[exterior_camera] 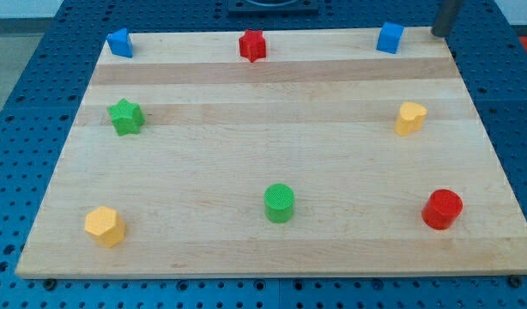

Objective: Move the blue cube to the right of the red star

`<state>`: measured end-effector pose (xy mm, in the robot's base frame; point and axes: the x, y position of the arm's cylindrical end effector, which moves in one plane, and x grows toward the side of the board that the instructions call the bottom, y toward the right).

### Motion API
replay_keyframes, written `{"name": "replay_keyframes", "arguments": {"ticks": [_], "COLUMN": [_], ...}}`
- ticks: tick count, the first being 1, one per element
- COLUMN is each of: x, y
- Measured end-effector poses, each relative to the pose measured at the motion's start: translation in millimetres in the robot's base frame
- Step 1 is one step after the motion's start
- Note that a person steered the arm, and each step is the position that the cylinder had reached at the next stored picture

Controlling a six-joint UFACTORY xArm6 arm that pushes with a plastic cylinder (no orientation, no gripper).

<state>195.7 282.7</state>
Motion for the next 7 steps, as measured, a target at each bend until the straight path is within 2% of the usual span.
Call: {"name": "replay_keyframes", "arguments": {"ticks": [3,5,6,7], "x": [26.7,42.5,73.4,75.9], "y": [-126.6,-42.4,-89.1,-183.0]}}
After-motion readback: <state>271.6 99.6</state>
